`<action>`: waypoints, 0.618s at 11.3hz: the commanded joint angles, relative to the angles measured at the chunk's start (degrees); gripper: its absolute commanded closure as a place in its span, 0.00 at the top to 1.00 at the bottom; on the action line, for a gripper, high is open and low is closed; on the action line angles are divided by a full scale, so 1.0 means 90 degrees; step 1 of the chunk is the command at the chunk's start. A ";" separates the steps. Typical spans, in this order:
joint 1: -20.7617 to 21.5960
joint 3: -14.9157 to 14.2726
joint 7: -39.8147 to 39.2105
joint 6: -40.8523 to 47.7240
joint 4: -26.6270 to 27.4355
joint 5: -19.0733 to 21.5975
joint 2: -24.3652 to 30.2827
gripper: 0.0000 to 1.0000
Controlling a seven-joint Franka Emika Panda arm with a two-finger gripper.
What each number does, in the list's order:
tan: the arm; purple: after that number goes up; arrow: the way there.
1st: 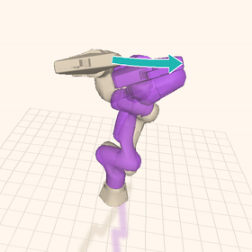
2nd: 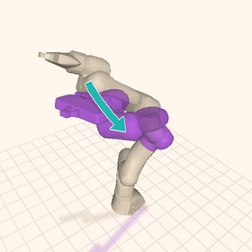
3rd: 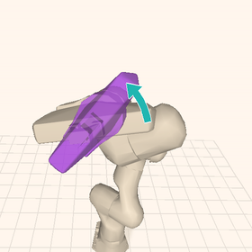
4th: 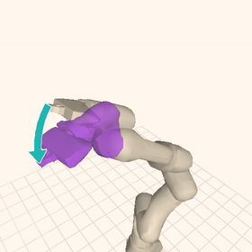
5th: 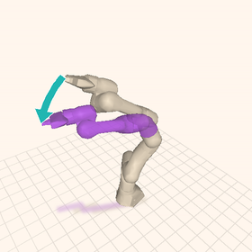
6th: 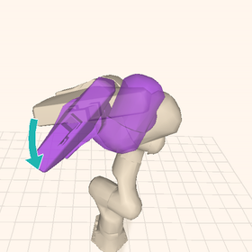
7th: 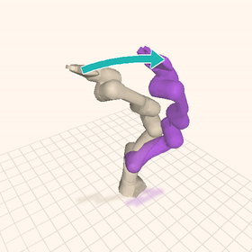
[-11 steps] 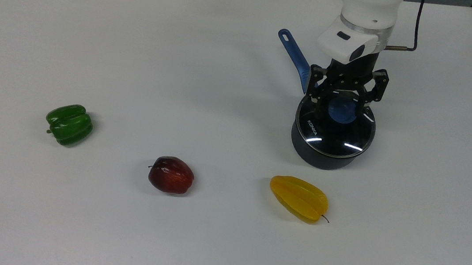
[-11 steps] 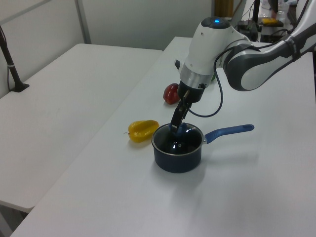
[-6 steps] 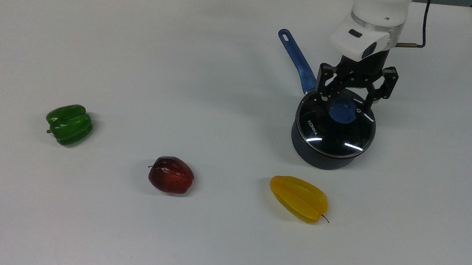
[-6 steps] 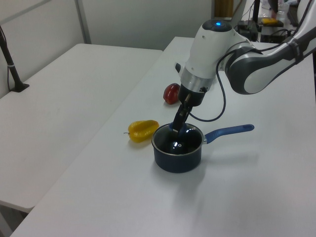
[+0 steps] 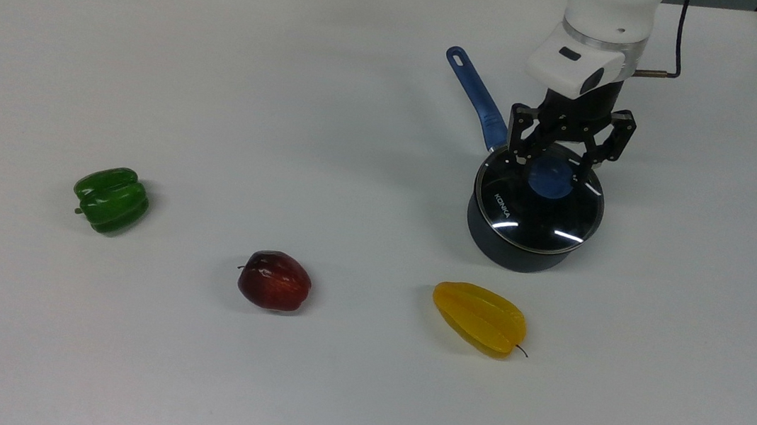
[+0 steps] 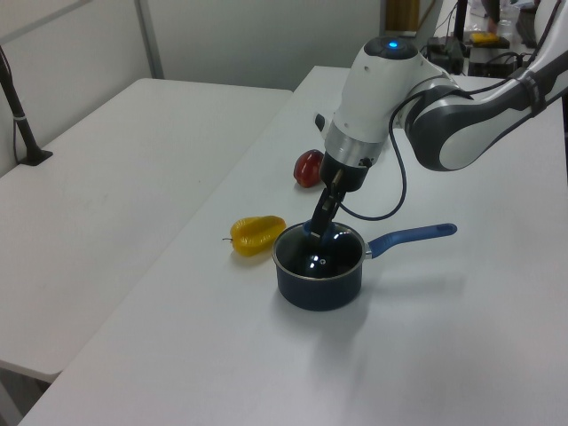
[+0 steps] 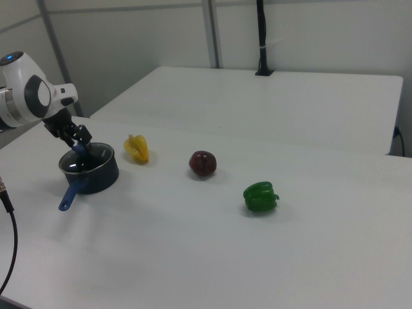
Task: Open lid
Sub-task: 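Close the gripper on the blue knob of the glass lid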
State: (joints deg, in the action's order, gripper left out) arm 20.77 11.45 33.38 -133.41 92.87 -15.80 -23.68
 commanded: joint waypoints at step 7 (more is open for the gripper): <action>0.0026 -0.0032 0.0168 0.0202 -0.0104 -0.0149 0.0033 0.43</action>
State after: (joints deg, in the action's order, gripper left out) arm 20.60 11.46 33.45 -133.41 92.81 -15.83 -23.70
